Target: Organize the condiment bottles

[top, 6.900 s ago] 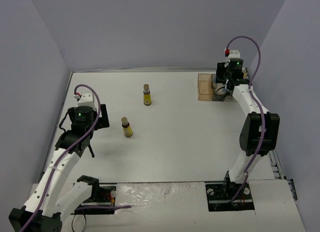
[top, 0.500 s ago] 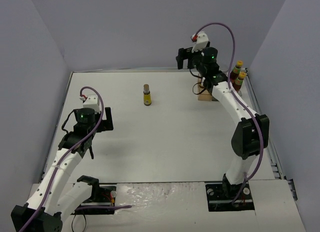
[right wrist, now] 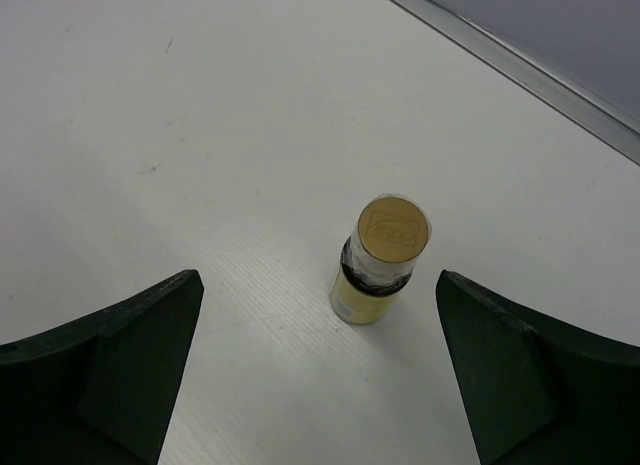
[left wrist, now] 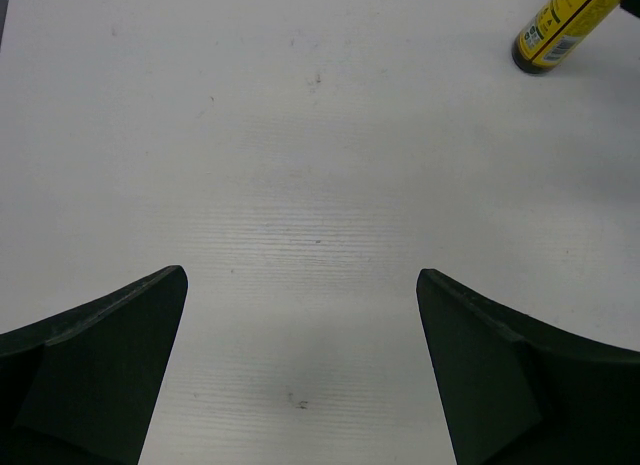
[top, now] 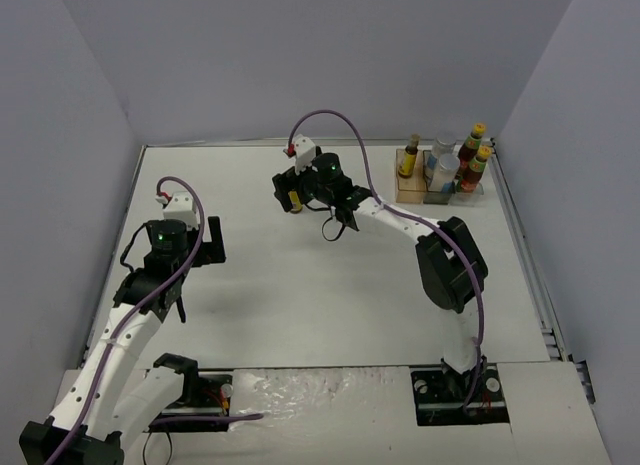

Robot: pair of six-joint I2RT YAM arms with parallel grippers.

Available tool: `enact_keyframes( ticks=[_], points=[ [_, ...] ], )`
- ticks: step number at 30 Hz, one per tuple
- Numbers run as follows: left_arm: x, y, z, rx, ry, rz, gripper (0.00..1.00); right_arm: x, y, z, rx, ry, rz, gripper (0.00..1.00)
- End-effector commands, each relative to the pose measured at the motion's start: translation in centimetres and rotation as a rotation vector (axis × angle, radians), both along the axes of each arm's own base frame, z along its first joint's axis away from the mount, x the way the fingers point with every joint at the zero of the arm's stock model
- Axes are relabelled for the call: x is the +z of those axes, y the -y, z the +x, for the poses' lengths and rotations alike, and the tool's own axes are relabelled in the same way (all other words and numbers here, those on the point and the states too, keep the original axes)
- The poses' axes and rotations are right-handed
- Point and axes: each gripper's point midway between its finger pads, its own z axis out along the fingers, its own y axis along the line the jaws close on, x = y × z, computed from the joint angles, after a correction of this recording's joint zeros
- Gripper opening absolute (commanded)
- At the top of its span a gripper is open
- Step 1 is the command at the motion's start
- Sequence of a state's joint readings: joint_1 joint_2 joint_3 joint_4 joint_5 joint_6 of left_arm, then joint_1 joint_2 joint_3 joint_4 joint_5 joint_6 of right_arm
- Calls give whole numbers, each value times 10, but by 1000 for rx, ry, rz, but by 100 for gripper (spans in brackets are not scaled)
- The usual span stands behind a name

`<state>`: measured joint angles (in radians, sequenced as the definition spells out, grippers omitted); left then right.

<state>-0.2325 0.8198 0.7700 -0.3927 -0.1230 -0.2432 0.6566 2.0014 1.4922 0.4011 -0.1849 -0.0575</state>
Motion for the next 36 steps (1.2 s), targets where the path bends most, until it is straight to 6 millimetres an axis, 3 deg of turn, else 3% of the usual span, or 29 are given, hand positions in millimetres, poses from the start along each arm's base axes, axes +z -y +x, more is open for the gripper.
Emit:
enact_keyframes(
  ticks=[1, 7, 12, 14, 18, 22, 27, 30, 36],
  points=[
    [29, 1, 9, -2, 93, -18, 97, 51, -14, 29, -40, 164, 79, 100],
    [27, 0, 7, 3, 85, -15, 97, 27, -22, 43, -54, 145, 58, 97],
    [26, -2, 5, 7, 82, -10, 97, 17, -27, 51, -60, 138, 60, 87],
    [26, -2, 4, 11, 82, -9, 97, 12, -28, 55, -67, 132, 56, 81],
    [26, -3, 4, 13, 81, -6, 97, 6, -25, 59, -88, 122, 59, 57],
    [26, -2, 4, 10, 81, -9, 97, 7, -16, 60, -107, 122, 53, 40],
    [26, -2, 5, 6, 82, -8, 97, 15, 7, 52, -132, 120, 53, 14],
    [27, -2, 4, 7, 87, -11, 97, 39, 30, 47, -158, 143, 67, 1],
    [27, -2, 4, 9, 87, -10, 97, 83, 106, 45, -266, 195, 72, 0]
  ],
)
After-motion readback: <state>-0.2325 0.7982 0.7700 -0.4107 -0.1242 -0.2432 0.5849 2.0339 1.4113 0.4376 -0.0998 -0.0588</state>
